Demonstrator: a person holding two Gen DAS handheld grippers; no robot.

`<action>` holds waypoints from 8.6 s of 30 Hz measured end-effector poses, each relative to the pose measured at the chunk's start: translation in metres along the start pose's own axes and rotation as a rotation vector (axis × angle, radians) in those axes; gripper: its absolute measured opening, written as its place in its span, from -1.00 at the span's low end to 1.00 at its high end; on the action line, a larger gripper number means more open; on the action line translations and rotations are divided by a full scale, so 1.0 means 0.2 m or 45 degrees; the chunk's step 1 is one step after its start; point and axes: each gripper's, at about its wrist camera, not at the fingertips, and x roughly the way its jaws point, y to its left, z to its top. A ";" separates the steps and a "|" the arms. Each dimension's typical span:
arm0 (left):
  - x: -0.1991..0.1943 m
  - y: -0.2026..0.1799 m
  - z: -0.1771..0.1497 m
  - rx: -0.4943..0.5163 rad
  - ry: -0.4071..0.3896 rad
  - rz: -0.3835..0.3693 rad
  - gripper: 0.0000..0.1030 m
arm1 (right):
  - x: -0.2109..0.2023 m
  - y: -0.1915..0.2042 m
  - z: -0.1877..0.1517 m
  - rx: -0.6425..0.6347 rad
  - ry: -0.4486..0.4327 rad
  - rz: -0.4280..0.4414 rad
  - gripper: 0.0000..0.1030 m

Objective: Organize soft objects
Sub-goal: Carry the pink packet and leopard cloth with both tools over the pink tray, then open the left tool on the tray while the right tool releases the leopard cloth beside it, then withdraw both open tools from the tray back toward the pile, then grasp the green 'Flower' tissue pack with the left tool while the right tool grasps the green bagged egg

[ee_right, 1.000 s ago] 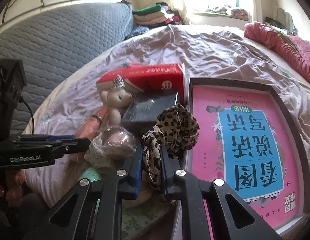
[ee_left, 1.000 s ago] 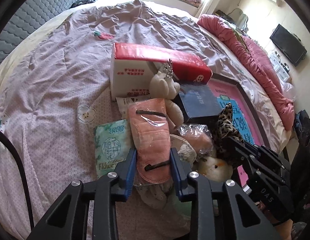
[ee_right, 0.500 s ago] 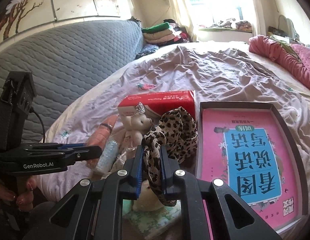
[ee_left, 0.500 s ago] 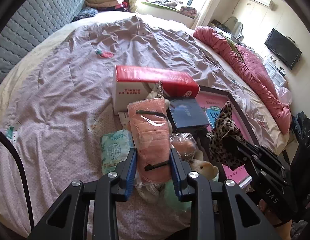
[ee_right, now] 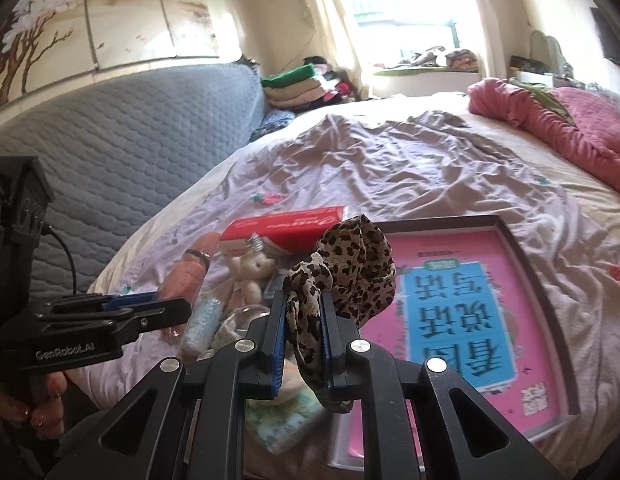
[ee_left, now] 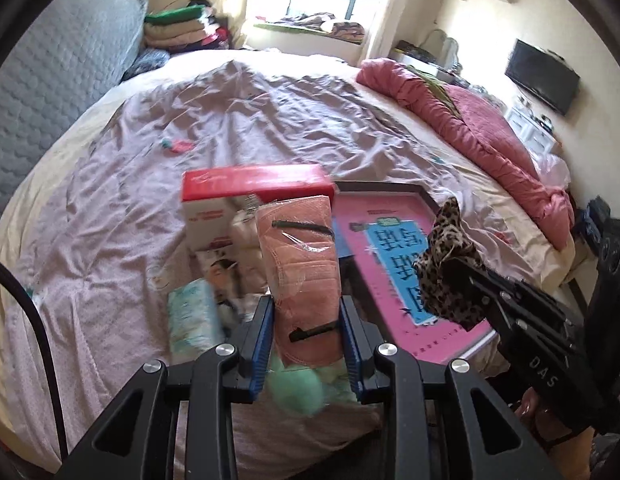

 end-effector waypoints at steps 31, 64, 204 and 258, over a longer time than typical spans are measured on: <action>0.50 -0.70 -0.08 0.264 0.246 -0.057 -0.37 | -0.19 -0.62 -0.12 0.251 0.035 -0.302 -0.71; 0.68 -0.68 -0.18 0.257 0.368 -0.084 -0.35 | 0.10 -0.74 -0.30 0.308 0.219 -0.258 -0.57; 0.16 0.54 -0.18 -0.228 0.144 0.232 0.43 | 0.23 0.50 -0.28 -0.405 0.328 -0.017 0.55; 0.36 0.63 -0.16 -0.339 0.164 -0.019 -0.13 | 0.45 0.41 -0.21 -0.283 0.322 0.145 -0.11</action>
